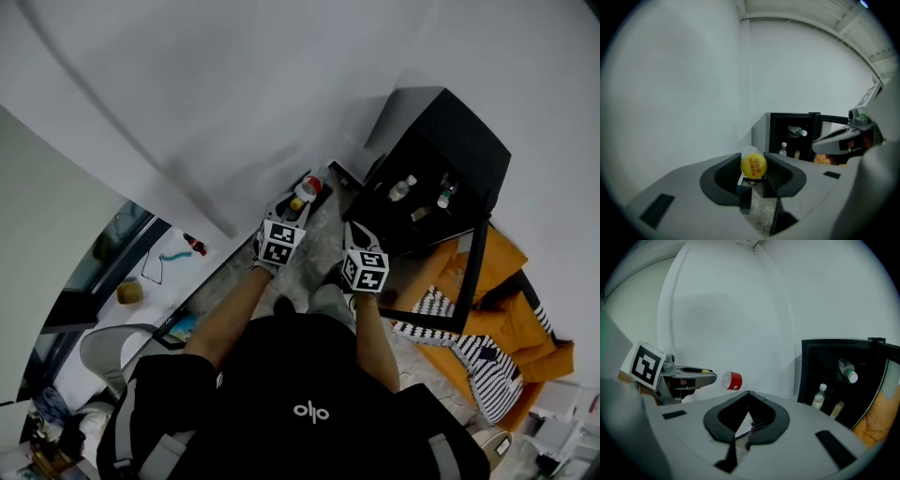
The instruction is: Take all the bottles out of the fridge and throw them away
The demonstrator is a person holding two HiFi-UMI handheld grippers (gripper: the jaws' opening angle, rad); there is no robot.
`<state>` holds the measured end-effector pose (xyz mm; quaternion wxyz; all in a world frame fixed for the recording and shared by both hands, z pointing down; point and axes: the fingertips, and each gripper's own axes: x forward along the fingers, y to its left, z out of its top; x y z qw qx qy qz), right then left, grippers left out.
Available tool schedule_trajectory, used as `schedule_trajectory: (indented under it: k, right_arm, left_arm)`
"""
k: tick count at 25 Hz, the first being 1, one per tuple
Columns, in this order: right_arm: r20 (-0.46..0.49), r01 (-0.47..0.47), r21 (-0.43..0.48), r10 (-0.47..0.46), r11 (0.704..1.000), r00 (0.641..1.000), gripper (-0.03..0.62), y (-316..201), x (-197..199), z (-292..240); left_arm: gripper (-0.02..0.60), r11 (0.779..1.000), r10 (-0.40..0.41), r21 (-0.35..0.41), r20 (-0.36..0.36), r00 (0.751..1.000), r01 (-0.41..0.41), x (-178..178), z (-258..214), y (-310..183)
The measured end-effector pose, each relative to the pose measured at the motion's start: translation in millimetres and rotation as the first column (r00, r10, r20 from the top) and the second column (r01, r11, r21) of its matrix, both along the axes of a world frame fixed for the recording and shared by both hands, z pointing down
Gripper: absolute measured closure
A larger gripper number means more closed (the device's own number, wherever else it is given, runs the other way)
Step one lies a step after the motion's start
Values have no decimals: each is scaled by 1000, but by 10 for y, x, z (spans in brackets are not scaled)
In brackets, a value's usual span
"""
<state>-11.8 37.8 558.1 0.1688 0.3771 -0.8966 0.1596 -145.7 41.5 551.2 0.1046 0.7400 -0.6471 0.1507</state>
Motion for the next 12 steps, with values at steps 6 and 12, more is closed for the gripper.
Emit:
schedule_trajectory:
  k: [6,12]
  right_arm:
    - [-10,12,-24,-13,1000,1000,592,-266,78,118]
    - [-21,26,-48,-27,999,999,592,-823,159,236]
  left_arm:
    - [428,999,7,-39,-4,1000,-7,109,154,-257]
    - [428,996,7,-84,-19,1000,-9,234,319,-702]
